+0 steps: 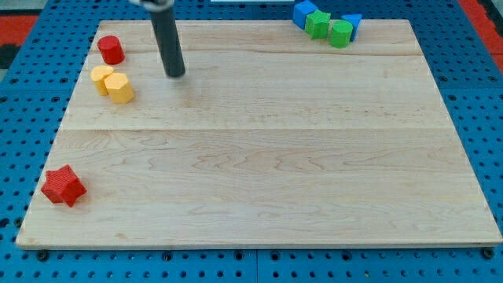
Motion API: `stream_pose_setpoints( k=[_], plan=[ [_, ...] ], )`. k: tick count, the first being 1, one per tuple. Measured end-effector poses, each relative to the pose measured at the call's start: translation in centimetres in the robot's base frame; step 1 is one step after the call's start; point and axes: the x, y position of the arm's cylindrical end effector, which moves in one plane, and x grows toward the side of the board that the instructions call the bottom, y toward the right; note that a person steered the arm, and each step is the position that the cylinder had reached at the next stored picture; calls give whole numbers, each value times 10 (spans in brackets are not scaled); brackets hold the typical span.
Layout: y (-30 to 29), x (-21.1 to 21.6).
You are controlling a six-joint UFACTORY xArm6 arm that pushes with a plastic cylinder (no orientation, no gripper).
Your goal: Form a triangle with red circle and yellow blocks
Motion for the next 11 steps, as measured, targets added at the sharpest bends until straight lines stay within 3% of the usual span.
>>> stream_pose_setpoints(
  k=[1, 2, 6, 7, 8, 9, 10, 11],
  plan=[
    [-49, -68],
    [-104, -54],
    [-107, 176],
    [-87, 184],
    [6, 160],
    [-21, 102],
    [-78, 73],
    [-82, 57]
  ],
)
